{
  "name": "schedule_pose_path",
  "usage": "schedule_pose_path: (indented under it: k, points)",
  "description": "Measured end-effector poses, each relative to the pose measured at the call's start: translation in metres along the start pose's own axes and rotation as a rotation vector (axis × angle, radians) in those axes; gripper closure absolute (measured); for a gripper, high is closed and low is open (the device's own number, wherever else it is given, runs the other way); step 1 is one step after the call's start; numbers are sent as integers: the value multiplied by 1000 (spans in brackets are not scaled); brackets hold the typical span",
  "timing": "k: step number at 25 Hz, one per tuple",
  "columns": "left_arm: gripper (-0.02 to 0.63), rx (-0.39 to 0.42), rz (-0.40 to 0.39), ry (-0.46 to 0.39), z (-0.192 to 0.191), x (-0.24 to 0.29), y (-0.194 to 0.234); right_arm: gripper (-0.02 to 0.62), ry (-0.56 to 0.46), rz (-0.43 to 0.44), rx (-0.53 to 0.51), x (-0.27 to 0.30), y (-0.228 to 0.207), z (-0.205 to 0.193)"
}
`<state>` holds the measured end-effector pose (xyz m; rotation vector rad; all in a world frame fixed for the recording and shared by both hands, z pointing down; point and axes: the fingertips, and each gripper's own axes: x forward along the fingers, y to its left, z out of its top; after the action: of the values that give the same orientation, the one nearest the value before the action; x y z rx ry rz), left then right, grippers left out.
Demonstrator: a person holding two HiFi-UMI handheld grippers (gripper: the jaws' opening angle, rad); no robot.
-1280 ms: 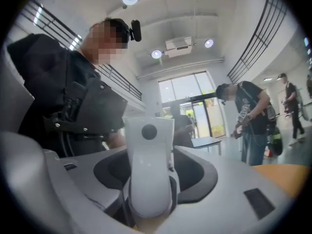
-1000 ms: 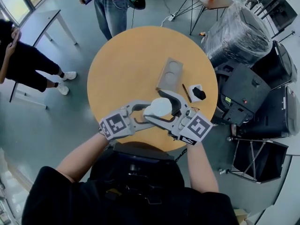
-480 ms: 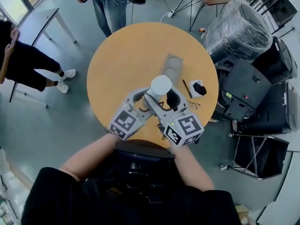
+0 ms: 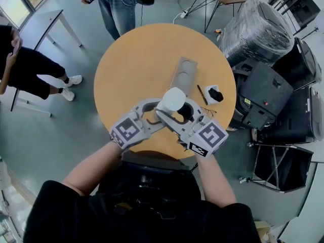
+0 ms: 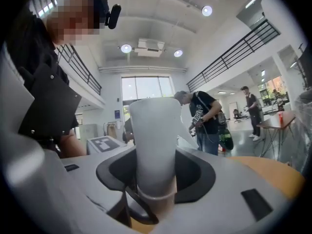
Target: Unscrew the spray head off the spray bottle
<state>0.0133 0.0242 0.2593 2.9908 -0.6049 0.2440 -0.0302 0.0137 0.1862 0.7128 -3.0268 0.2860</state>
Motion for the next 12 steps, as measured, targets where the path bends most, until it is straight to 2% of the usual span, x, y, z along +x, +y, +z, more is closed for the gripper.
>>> schedule_pose_path:
  k: [7,9,10,12]
  points:
    - [302,58,-387,-31,6,-13,-57,367,33,427,-66,-28,56,-3]
    - [302,48,-430,-22,5,-14,-65,364,33,465,-57,-34,60,-6]
    - [302,34,-422,-18,3,-13,-65,360,31,450,-57,-34,57,-7]
    - [301,5,-367,-10,-3,-8,-54,350,22,366,-58,-30,42,-11]
